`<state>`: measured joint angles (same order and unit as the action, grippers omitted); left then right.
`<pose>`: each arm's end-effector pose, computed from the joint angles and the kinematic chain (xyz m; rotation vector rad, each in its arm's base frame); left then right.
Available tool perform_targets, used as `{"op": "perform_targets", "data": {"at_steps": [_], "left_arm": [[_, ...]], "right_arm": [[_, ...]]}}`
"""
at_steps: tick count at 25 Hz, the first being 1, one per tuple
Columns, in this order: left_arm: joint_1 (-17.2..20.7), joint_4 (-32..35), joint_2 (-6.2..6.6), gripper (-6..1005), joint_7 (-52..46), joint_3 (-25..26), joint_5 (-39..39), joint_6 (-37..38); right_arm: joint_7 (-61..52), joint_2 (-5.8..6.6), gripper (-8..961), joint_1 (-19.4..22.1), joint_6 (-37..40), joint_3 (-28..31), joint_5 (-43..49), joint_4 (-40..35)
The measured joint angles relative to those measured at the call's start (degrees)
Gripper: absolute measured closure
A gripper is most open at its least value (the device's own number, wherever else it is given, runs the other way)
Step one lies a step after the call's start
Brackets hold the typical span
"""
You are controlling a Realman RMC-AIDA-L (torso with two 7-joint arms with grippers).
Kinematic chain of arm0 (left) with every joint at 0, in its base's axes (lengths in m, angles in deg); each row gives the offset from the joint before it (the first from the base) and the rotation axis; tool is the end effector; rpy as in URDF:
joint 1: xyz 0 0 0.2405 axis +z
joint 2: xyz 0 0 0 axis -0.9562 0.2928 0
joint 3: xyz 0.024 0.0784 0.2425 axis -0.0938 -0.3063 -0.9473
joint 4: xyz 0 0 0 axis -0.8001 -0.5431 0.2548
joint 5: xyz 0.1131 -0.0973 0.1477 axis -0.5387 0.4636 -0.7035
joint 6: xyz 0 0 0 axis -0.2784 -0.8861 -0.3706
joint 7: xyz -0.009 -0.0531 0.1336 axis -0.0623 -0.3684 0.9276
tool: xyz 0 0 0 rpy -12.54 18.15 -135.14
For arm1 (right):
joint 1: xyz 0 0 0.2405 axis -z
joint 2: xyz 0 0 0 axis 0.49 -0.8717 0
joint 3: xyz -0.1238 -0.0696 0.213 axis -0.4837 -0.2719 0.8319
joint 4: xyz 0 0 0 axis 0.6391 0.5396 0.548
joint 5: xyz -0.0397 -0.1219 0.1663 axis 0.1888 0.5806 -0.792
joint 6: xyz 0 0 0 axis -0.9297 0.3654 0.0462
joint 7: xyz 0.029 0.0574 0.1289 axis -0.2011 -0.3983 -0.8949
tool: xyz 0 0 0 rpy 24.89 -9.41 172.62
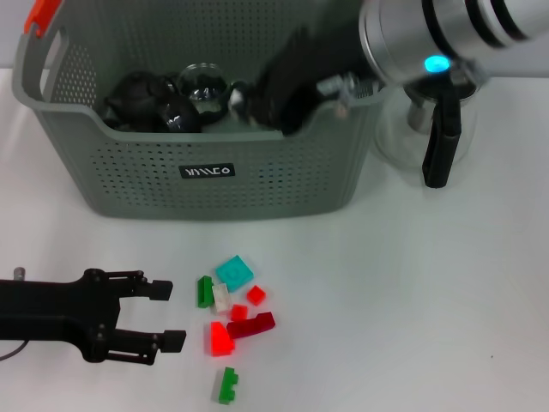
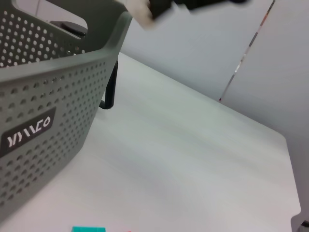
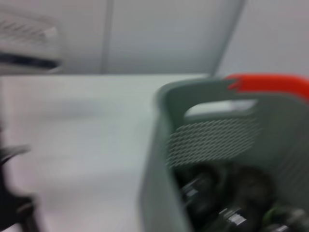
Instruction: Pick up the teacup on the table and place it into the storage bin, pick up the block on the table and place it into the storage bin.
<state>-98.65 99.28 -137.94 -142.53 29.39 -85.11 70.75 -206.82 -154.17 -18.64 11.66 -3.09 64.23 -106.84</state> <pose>-0.3061 0.2597 0.0261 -2.8964 -0.7978 -0.5674 0.0161 0.3763 -0.0214 -2.8064 0.0702 0.0315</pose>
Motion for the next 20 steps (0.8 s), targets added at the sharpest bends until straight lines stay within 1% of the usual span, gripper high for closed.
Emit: {"op": "perform_targets", "data": {"at_steps": [3, 6, 10, 12, 15, 20], "left_arm": [[-0.25, -0.04, 0.04, 156, 0.01, 0.39, 0.05, 0.00], [-0.44, -0.07, 0.07, 156, 0.02, 0.52, 0.40, -0.23], [-0.50, -0.13, 0.15, 156, 0.02, 0.55, 0.72, -0.52], [-0.51, -0.15, 0.17, 156, 0.02, 0.55, 0.72, -0.58], [-0.48, -0.17, 0.10, 156, 0.02, 0.55, 0.72, -0.60], [-0.23, -0.18, -0.03, 156, 0.02, 0.55, 0.72, -0.79]], "right_arm": [[0.19, 0.08, 836, -1.99, -4.97, 1.60, 0.59, 3.70], [1.49, 0.20, 830, -4.25, -10.20, 3.58, 0.73, 9.87], [3.77, 0.41, 823, -6.33, -16.03, 4.91, 0.81, 17.38], [4.29, 0.43, 819, -6.99, -17.94, 5.29, 0.83, 19.97], [4.43, 0.43, 814, -7.56, -19.30, 5.88, 0.92, 22.45], [4.39, 0.41, 804, -7.38, -19.74, 6.62, 2.14, 22.29]]}}
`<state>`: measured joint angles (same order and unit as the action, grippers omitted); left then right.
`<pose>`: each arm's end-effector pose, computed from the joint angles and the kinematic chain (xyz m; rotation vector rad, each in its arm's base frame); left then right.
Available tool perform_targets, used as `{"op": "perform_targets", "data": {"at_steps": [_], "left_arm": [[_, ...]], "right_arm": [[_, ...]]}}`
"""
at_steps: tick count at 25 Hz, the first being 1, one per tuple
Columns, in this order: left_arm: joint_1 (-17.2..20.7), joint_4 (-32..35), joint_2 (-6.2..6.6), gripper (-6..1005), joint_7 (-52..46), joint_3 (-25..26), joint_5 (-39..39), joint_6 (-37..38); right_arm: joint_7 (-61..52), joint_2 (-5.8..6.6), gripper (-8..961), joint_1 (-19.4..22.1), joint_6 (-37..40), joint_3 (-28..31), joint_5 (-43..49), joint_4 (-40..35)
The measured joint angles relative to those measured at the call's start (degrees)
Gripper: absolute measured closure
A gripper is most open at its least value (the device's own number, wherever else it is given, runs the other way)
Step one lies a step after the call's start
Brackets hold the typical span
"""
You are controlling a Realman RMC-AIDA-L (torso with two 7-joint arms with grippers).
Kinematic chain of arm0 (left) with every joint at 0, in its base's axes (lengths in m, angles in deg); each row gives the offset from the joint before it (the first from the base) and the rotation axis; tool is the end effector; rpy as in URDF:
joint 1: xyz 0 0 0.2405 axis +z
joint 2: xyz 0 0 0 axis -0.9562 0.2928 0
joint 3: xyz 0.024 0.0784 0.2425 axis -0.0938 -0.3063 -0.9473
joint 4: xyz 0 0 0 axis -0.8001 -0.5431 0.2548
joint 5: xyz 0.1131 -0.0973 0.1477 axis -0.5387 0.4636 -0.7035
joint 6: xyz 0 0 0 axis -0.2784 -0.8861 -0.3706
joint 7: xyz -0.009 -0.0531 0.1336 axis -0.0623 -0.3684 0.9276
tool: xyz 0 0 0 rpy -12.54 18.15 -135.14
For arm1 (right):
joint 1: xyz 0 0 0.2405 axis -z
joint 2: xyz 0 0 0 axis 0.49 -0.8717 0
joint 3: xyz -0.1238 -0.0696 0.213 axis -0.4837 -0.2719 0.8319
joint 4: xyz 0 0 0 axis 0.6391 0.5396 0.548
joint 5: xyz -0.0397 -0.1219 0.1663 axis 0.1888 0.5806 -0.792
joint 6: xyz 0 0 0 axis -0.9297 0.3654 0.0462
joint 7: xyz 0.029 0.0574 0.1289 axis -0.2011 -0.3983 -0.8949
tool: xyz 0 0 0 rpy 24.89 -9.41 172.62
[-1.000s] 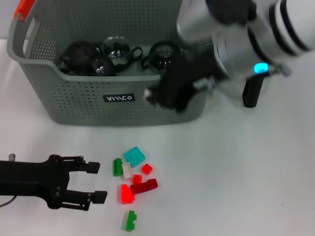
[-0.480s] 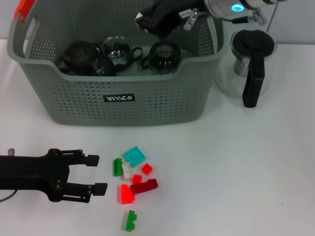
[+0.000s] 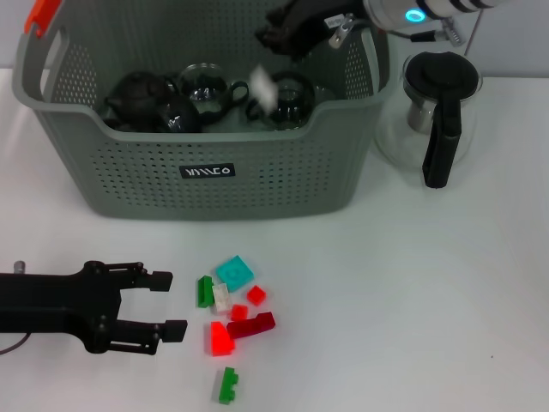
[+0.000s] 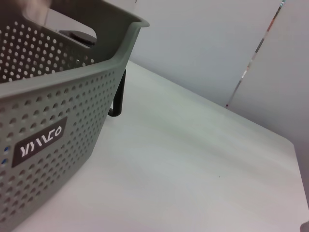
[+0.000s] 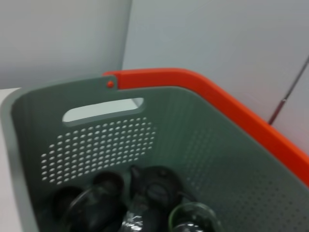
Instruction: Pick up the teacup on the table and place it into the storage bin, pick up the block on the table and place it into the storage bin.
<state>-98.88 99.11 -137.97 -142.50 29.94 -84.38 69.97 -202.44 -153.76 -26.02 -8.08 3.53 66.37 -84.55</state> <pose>-0.3055 0.2634 0.0267 -2.8721 -0.7911 -0.5815 0.0396 0.4492 -0.0295 -2.5884 0.2349 0.1030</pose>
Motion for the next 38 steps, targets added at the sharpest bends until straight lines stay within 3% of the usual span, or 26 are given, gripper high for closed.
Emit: {"op": "perform_targets", "data": {"at_steps": [5, 11, 13, 19, 24, 27, 32, 38], "left_arm": [[0.16, 0.00, -0.07, 156, 0.05, 0.00, -0.01, -0.06], [0.17, 0.00, -0.07, 155, 0.05, 0.00, -0.02, -0.07], [0.22, 0.00, -0.07, 155, 0.01, -0.01, -0.02, -0.07], [0.46, 0.29, 0.04, 156, -0.25, -0.01, -0.50, 0.35], [0.90, 0.60, 0.10, 155, -0.33, 0.03, -0.55, 0.47], [1.00, 0.61, 0.11, 155, -0.22, 0.59, -0.64, 0.54], [1.28, 0.53, 0.02, 155, -0.03, 0.79, -0.74, 0.31], [1.66, 0.60, -0.05, 155, 0.07, 0.88, -1.12, 0.06]], "right_arm": [[0.09, 0.00, 795, 0.59, -2.34, 0.34, 0.18, -0.90], [0.13, -0.26, 596, 4.79, -1.71, -0.10, -1.54, -10.94], [0.27, -0.20, 349, 7.45, 1.74, -0.42, -3.80, -16.24], [1.83, 0.05, 144, 12.89, 19.79, 2.91, -9.33, -24.83], [4.29, 0.06, 145, 14.22, 37.20, 5.41, -10.06, -25.19], [4.74, -0.14, 144, 15.01, 42.03, 5.21, -10.66, -24.55], [7.00, -0.21, 144, 15.82, 42.62, 2.59, -11.41, -19.37], [11.29, -0.12, 145, 13.47, 37.64, -1.28, -11.04, -9.57]]}}
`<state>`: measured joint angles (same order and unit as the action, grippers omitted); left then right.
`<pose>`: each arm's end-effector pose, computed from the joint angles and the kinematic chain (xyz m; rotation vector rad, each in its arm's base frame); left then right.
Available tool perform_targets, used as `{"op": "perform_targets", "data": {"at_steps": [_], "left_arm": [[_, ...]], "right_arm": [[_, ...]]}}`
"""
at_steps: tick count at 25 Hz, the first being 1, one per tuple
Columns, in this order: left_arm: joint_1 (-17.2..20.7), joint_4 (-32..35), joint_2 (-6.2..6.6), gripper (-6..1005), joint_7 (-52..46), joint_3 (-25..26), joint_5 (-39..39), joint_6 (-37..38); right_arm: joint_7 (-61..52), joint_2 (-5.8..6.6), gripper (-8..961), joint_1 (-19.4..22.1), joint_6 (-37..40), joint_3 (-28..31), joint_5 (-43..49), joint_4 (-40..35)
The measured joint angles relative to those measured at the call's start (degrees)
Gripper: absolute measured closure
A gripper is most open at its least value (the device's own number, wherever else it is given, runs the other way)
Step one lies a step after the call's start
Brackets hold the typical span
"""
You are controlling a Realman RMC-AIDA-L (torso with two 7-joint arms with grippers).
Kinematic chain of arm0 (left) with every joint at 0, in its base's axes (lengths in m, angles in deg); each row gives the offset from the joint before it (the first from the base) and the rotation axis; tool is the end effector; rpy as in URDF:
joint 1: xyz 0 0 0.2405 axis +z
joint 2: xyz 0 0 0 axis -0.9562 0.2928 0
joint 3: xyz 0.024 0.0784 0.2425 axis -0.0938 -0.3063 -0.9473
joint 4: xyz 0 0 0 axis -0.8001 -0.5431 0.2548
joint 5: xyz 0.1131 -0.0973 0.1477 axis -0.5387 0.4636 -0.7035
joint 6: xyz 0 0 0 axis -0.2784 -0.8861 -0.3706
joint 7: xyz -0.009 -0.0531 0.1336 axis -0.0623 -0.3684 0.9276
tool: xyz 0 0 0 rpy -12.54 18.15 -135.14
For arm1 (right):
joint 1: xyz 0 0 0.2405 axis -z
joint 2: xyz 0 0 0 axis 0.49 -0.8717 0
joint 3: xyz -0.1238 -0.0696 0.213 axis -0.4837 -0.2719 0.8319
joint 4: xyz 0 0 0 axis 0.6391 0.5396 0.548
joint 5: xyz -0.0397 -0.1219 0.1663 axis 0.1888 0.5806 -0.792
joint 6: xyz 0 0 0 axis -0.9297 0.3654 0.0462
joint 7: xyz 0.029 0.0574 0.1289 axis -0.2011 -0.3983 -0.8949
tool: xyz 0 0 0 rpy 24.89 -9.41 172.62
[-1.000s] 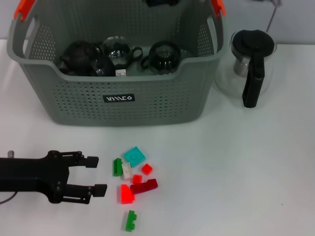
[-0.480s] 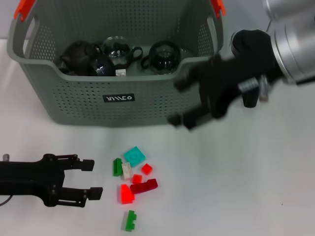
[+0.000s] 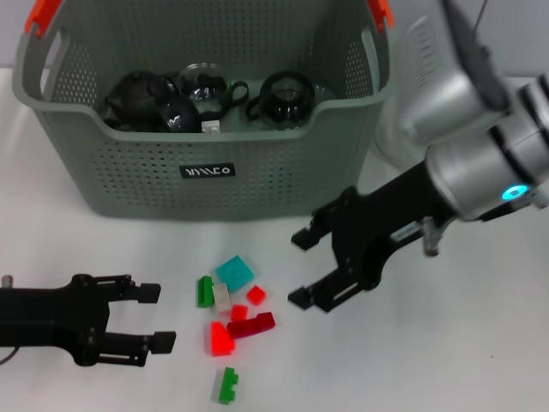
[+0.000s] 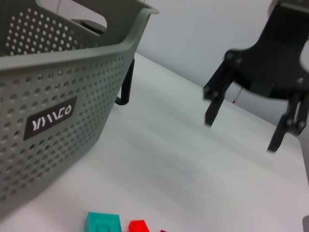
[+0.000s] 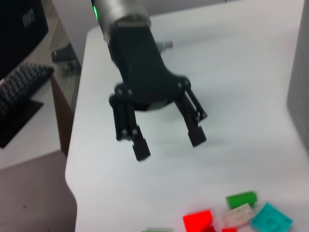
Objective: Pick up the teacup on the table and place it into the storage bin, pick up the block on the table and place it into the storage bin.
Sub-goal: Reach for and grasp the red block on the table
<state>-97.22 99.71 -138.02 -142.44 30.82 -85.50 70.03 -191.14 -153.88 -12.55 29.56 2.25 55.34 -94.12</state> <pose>-0.3154 0.2537 0.0285 -2.8498 -0.8373 -0.5579 0.1053 0.3371 -0.0357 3.0692 -0.2200 0.0844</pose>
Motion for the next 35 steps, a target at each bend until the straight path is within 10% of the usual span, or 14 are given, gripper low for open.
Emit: {"op": "perform_targets", "data": {"at_steps": [15, 35], "left_arm": [[0.03, -0.03, -0.09, 155, 1.00, -0.10, -0.99, 0.00], [0.35, -0.43, -0.24, 155, 1.52, -0.23, -1.02, 0.08]], "right_arm": [[0.96, -0.58, 163, -8.19, -15.57, -20.46, 1.30, 13.96], [-3.17, -1.22, 189, -13.07, -26.02, -32.76, 1.12, 20.80]]}}
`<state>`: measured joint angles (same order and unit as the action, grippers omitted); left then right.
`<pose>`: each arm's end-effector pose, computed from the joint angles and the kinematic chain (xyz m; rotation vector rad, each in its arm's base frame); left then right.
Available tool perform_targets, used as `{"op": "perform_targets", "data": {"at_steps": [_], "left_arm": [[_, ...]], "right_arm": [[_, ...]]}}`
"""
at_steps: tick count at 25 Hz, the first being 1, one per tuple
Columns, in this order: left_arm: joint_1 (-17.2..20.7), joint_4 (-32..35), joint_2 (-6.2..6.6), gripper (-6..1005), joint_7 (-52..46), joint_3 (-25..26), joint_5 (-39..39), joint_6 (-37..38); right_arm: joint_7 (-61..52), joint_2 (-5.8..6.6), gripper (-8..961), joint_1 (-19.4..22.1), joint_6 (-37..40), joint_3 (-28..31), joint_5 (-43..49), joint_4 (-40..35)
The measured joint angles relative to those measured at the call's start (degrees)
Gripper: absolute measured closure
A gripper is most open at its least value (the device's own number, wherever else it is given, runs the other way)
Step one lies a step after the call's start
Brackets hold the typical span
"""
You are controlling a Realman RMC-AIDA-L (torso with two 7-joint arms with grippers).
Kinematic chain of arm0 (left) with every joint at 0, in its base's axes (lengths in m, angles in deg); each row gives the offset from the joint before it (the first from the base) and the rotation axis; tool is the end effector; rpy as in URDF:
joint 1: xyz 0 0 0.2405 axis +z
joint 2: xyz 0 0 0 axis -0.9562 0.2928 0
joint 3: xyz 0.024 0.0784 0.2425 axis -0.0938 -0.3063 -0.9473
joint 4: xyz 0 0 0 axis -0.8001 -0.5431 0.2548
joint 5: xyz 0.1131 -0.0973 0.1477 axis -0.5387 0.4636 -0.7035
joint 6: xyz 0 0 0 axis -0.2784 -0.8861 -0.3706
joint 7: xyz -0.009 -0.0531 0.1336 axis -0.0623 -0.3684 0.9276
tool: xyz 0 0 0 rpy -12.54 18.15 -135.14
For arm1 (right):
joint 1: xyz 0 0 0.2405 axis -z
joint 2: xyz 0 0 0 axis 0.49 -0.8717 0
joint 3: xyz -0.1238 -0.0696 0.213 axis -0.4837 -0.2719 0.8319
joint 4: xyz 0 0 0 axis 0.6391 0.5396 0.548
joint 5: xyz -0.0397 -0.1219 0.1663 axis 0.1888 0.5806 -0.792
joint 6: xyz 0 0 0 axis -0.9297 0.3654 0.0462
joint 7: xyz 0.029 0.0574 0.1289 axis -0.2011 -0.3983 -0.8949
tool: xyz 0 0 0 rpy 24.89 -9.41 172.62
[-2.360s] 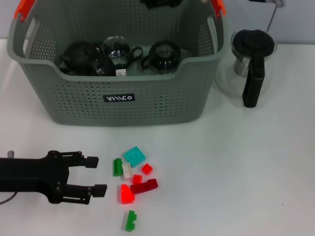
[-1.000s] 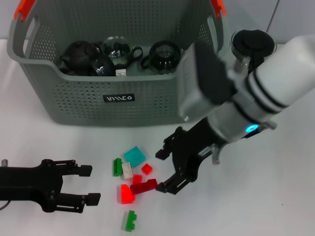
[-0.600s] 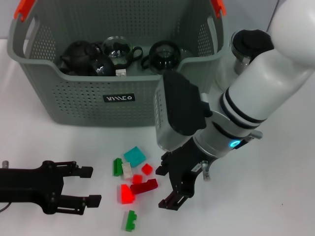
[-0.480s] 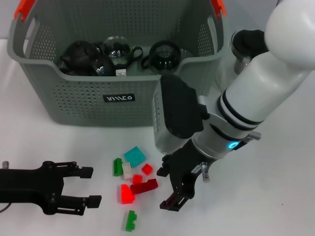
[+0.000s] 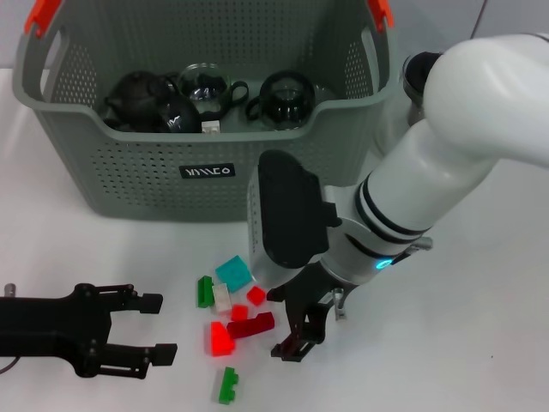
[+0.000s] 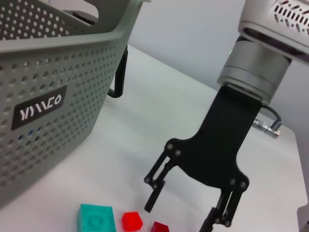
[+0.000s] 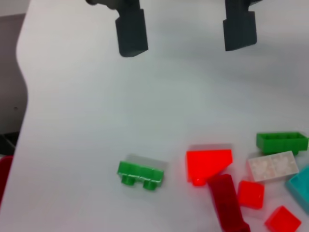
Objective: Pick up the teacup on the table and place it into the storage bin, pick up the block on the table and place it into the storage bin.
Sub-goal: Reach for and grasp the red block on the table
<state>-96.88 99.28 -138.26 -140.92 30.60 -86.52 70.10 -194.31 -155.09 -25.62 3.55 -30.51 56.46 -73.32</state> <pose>-0.3172 0.2490 0.0244 -2.8718 -0.8233 -0.5448 0.1120 0.3310 -0.1472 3.0311 0.1209 0.6067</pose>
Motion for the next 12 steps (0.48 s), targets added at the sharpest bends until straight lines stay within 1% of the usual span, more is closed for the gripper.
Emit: {"op": "perform_targets", "data": {"at_steps": [5, 11, 12], "left_arm": [[0.00, 0.01, -0.03, 155, 0.01, -0.03, -0.05, 0.30], [0.00, 0.00, -0.04, 155, 0.11, -0.17, -0.32, 0.32], [0.00, 0.01, -0.04, 155, 0.13, -0.20, -0.32, 0.32]], "right_arm": [[-0.57, -0.15, 195, 0.03, -1.62, -1.44, -0.20, 0.07], [-0.75, -0.17, 274, 0.24, -2.42, -1.71, -1.18, 0.11], [-0.75, -0.16, 274, 0.28, -2.61, -1.80, -1.38, 0.14]]}}
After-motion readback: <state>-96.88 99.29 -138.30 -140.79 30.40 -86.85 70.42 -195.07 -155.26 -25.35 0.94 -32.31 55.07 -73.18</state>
